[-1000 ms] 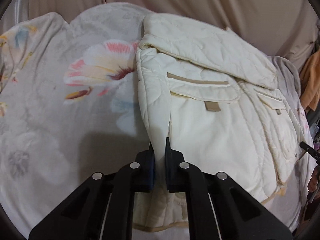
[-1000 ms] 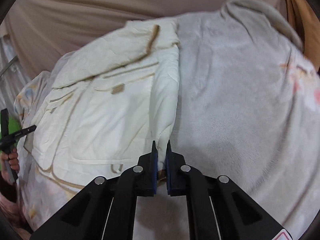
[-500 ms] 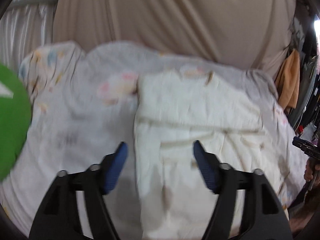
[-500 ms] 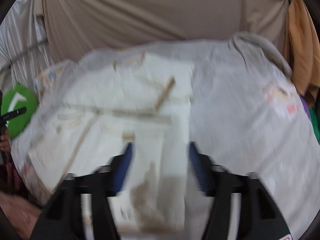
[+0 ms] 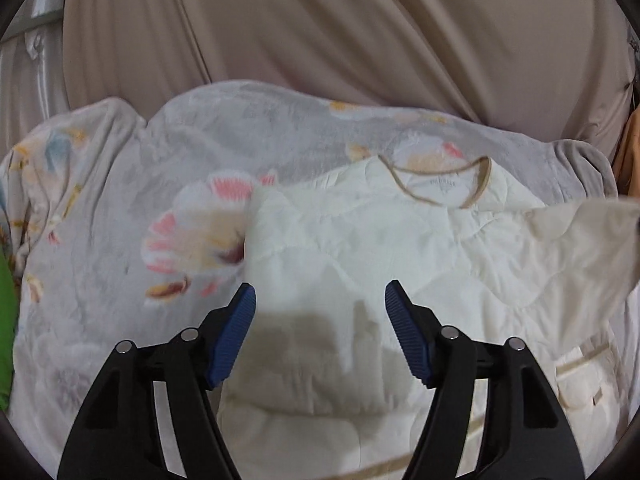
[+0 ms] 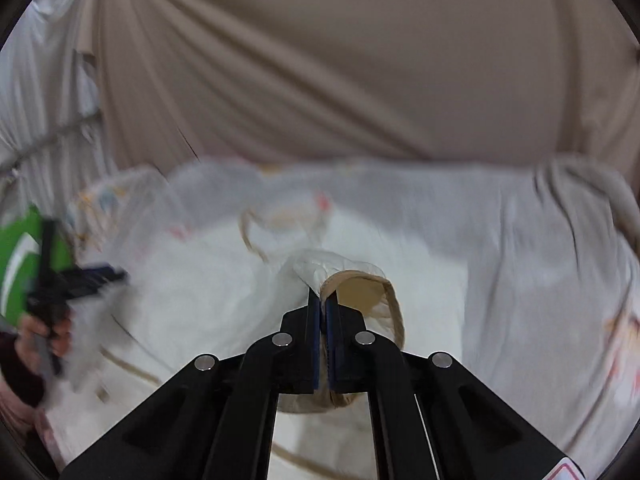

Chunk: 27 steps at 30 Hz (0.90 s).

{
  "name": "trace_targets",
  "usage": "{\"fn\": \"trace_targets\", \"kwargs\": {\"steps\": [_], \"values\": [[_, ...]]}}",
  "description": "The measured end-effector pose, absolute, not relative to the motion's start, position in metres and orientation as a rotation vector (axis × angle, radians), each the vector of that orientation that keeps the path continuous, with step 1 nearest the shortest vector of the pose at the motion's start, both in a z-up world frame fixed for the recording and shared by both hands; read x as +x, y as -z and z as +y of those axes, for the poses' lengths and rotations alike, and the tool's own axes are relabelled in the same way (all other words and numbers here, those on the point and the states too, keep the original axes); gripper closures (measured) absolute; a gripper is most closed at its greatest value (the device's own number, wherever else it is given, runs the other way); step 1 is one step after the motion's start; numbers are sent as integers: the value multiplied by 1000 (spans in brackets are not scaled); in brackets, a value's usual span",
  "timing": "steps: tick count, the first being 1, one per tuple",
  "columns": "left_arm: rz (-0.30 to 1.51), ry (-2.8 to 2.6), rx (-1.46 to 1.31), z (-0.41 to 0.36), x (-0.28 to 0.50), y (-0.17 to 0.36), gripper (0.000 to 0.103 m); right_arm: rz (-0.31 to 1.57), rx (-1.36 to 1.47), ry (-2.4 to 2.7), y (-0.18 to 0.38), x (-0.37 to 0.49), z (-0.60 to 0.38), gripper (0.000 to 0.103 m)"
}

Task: Fold large clothes

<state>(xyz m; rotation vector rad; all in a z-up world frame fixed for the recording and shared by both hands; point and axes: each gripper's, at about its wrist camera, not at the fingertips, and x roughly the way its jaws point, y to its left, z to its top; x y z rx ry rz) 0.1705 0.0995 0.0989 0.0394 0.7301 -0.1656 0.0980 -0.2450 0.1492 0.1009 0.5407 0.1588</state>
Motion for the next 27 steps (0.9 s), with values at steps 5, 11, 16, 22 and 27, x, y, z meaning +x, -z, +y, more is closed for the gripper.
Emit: {"fn": "trace_targets", "kwargs": {"steps": [5, 11, 16, 22, 27], "values": [[819, 98, 151, 80, 208, -50, 37, 786, 19, -8, -82, 160, -261, 100], [826, 100, 144, 90, 209, -44, 40, 849, -25, 124, -56, 156, -271, 89], [714, 165, 117, 82, 187, -90, 36, 664, -25, -19, -132, 144, -216, 81], [826, 194, 174, 47, 209, -50, 33, 852, -118, -415, -79, 182, -99, 93], [834, 160, 182, 84, 204, -33, 30, 920, -170, -304, -38, 174, -151, 94]]}}
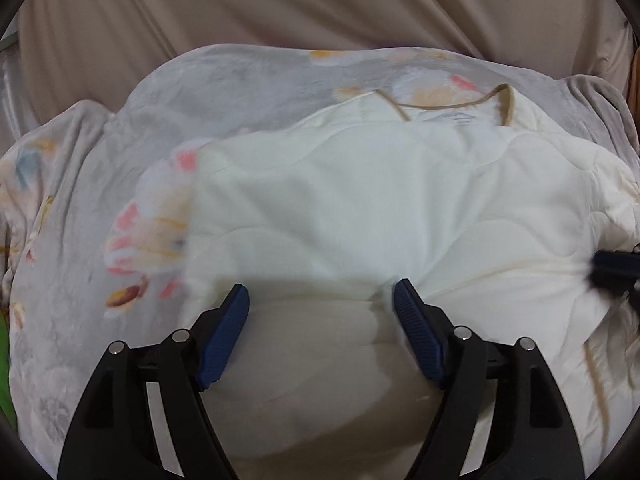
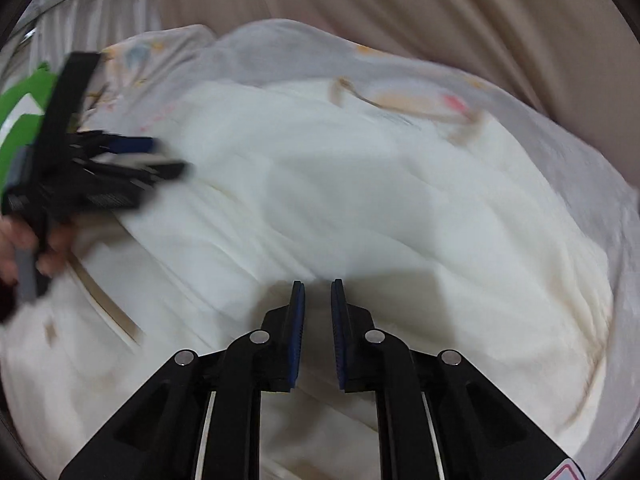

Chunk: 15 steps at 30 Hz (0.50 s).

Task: Fold large clothes

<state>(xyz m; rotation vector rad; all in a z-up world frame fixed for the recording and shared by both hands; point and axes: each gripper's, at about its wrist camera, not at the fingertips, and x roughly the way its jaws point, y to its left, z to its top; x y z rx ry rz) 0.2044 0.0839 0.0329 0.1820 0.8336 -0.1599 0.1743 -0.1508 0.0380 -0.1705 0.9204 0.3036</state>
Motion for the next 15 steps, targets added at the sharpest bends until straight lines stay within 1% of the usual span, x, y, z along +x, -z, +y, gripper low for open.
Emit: {"fn": "trace_targets", "kwargs": {"steps": [3, 5, 7, 8, 9, 12, 15], "values": [[846, 107, 167, 116, 197, -26, 28, 948, -34, -215, -34, 150, -223, 94], [872, 106, 107, 134, 195, -25, 28, 953, 36, -117, -35, 132, -266, 94], [864, 87, 72, 143, 191, -36, 32, 959, 28, -31, -35, 121, -283, 98], [850, 85, 74, 141, 190, -44, 35, 951, 11, 5, -41, 120, -283, 94], [824, 92, 68, 139, 190, -56, 35, 922, 1, 6, -52, 120, -279, 85], [732, 143, 35, 120, 204, -99, 34, 819, 22, -130, -92, 143, -246, 85], [700, 153, 49, 88, 239, -118, 33, 757, 17, -303, -116, 197, -179, 86]]}}
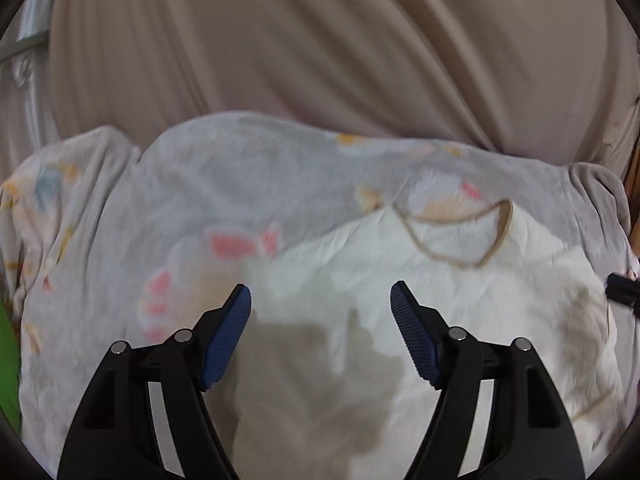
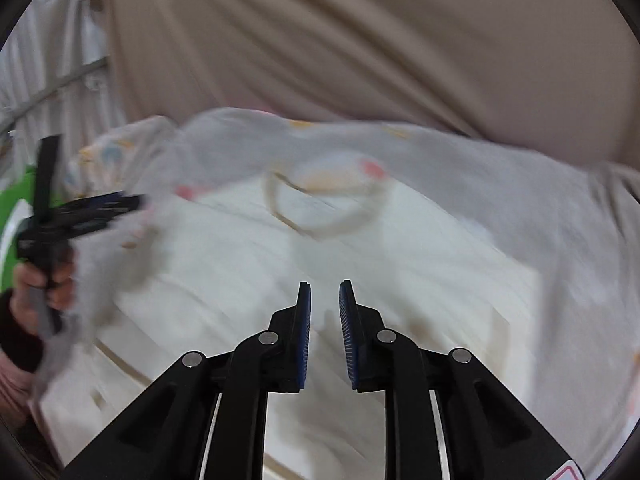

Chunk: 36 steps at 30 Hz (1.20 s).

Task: Fold large clothes

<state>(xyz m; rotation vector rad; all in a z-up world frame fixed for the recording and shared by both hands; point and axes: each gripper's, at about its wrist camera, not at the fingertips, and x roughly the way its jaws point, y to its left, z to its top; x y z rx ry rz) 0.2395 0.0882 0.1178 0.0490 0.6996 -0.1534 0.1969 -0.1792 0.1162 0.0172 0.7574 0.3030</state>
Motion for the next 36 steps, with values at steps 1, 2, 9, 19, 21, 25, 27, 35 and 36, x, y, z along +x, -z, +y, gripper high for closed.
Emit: {"fn": "trace_targets", "kwargs": {"steps": [1, 2, 9, 19, 21, 25, 27, 35, 36], "values": [[725, 154, 59, 77, 257, -114, 33, 760, 13, -335, -115, 212, -160, 86], [751, 149, 64, 69, 272, -107, 33, 781, 14, -373, -109, 231, -139, 86], [866, 77, 111, 77, 320, -29, 32, 937, 16, -322, -27, 292, -136, 101], [789, 58, 4, 107, 305, -59, 35, 909, 110, -81, -44, 265, -244, 90], [795, 65, -48, 111, 312, -71, 35, 868, 127, -192, -65, 275, -217, 90], [882, -19, -1, 110, 338, -59, 37, 844, 61, -375, -85, 325, -118, 90], [932, -65, 0, 117, 348, -41, 38, 882, 43, -422, -74, 349, -78, 90], [967, -53, -79, 138, 353, -15, 32, 1034, 24, -407, -9, 427, -38, 103], [962, -60, -71, 137, 352, -14, 30, 1016, 58, -345, -12, 431, -55, 103]]}}
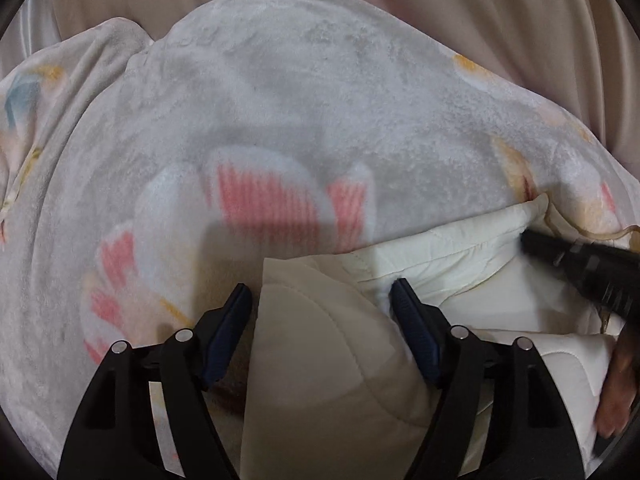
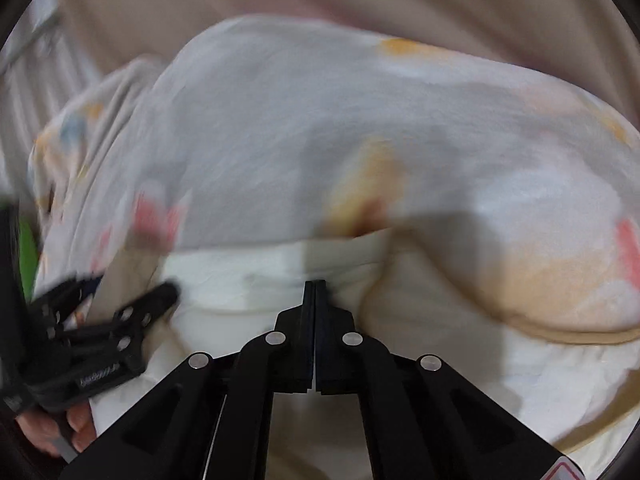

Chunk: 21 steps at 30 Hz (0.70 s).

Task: Fold large clothes

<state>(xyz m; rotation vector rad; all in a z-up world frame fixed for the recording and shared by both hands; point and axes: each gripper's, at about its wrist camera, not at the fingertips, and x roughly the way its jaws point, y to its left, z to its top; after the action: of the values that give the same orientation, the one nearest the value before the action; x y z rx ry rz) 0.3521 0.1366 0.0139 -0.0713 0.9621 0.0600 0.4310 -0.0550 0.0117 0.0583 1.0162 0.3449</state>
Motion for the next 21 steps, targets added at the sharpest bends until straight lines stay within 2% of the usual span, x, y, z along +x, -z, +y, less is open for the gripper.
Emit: {"fn": "trace_targets", "kwargs": {"steps": [4, 6, 8, 9, 11, 14, 19, 20, 21], "values": [[940, -97, -42, 133, 347, -19, 29, 942, 133, -151, -35, 420, -118, 103], [916, -84, -48, 132, 340, -33, 35, 851, 171, -158, -65, 386, -156, 99], [883, 12, -91, 121, 329, -59, 35, 797, 180, -121, -86, 354, -195, 98], [865, 62, -102, 111, 325, -73, 35, 784, 176, -99, -93, 341, -211, 94], [829, 185, -87, 77, 317, -95, 33, 776, 173, -39, -101, 312, -245, 89], [799, 357, 13, -1, 319, -110, 24, 817, 194, 22, -93, 294, -289, 83], [942, 519, 74, -118, 354, -71, 21, 903, 303, 18, -51, 292, -331, 80], [996, 533, 71, -134, 364, -57, 23, 919, 313, 11, -43, 292, -335, 80], [1029, 536, 69, -144, 369, -46, 32, 933, 321, -3, -35, 293, -338, 80]]}}
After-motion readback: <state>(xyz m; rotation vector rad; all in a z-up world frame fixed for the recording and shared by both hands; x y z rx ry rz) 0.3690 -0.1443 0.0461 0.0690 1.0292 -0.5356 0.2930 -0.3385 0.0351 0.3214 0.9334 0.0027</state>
